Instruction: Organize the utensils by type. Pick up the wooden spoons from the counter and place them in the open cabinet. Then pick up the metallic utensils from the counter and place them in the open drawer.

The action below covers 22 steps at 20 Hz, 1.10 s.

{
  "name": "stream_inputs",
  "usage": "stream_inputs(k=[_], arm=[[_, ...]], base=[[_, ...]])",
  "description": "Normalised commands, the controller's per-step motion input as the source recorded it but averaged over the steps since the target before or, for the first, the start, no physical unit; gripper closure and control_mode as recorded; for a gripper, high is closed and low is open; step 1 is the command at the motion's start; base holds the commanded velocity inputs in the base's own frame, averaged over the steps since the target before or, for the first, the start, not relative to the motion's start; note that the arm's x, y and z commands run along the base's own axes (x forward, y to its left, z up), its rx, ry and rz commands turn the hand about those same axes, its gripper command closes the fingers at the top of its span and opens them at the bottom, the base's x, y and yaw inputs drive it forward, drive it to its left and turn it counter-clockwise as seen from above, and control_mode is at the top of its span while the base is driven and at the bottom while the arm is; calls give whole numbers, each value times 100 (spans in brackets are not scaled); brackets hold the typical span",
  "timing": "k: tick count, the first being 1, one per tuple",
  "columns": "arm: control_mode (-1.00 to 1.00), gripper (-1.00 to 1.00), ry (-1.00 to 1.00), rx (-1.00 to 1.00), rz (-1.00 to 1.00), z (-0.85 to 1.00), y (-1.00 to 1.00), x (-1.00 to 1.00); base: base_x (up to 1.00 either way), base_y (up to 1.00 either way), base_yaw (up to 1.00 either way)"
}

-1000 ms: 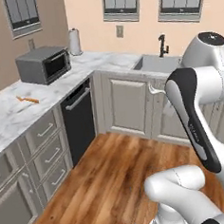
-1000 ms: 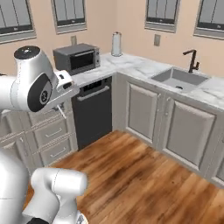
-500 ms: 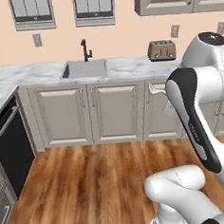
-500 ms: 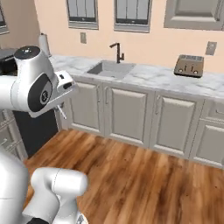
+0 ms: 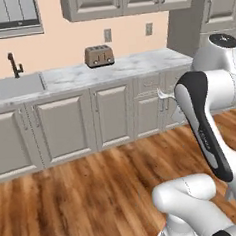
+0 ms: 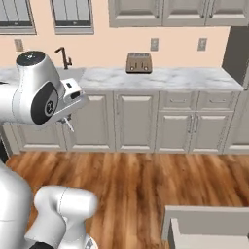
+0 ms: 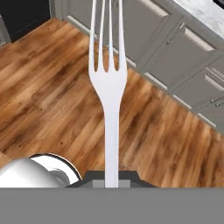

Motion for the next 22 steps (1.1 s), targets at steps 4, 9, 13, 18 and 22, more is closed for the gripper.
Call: stream_inputs(k=[4, 9, 13, 18, 22], arm=[[100, 100, 0, 0, 0, 0, 0, 0], [100, 100, 0, 0, 0, 0, 0, 0], [100, 100, 0, 0, 0, 0, 0, 0], [100, 100, 0, 0, 0, 0, 0, 0], [100, 100, 0, 0, 0, 0, 0, 0]], base=[[-41, -13, -57], [-34, -6, -54], [-1, 0, -42], [-10, 0, -43], [-16, 0, -46]])
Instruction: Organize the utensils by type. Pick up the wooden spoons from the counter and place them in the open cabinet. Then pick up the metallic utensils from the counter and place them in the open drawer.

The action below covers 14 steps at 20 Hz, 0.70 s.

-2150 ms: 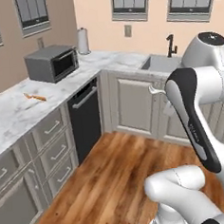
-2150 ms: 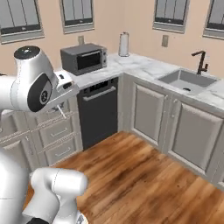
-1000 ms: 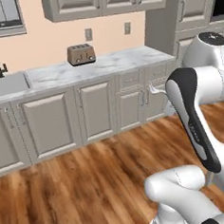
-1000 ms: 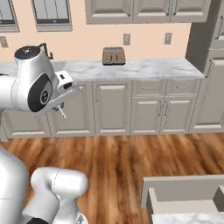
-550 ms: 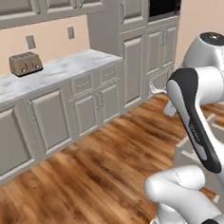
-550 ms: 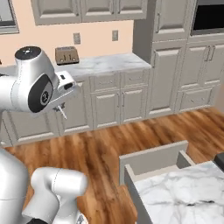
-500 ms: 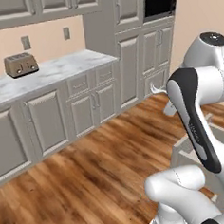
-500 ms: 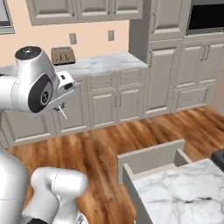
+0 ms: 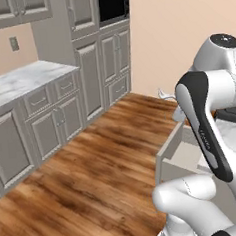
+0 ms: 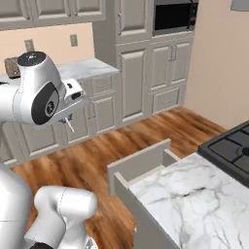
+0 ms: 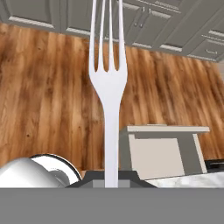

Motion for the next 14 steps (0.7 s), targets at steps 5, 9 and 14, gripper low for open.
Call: stream_inputs(k=[5, 9, 14], arm=[[100, 100, 0, 0, 0, 0, 0, 0], [100, 100, 0, 0, 0, 0, 0, 0], [100, 100, 0, 0, 0, 0, 0, 0]], base=[[-8, 0, -44], [-6, 3, -43], [0, 17, -39]])
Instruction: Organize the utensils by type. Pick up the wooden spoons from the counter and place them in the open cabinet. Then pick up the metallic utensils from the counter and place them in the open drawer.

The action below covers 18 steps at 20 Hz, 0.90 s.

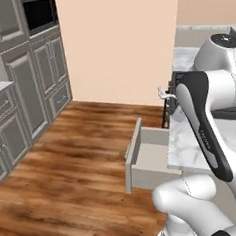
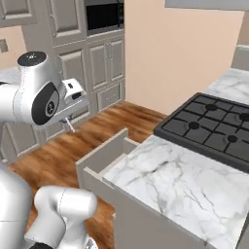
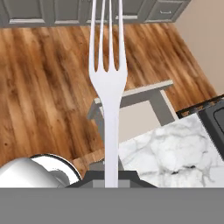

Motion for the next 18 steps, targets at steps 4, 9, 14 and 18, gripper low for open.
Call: stream_inputs(k=[4, 9, 14, 18], arm=[[100, 100, 0, 0, 0, 0, 0, 0], [100, 100, 0, 0, 0, 0, 0, 0], [100, 100, 0, 0, 0, 0, 0, 0], [100, 100, 0, 0, 0, 0, 0, 0]], base=[[0, 22, -37], [0, 20, -37], [0, 33, -30], [0, 16, -26]])
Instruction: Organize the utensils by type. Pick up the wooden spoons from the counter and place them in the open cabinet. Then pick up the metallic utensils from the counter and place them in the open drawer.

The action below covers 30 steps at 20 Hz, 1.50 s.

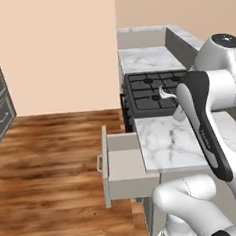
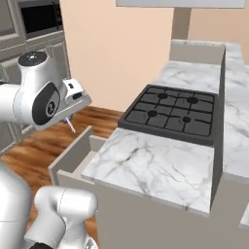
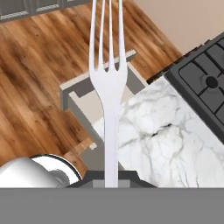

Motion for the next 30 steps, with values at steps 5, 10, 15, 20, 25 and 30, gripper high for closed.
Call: stream_inputs(k=[5, 10, 15, 20, 25, 30], arm=[[100, 100, 0, 0, 0, 0, 0, 0], [100, 100, 0, 0, 0, 0, 0, 0], [100, 100, 0, 0, 0, 0, 0, 0], [100, 100, 0, 0, 0, 0, 0, 0], [100, 100, 0, 0, 0, 0, 0, 0], [100, 100, 0, 0, 0, 0, 0, 0]], base=[[8, 38, -26], [0, 55, -22], [0, 38, -21], [0, 26, -17], [0, 8, -6], [-6, 0, 0]])
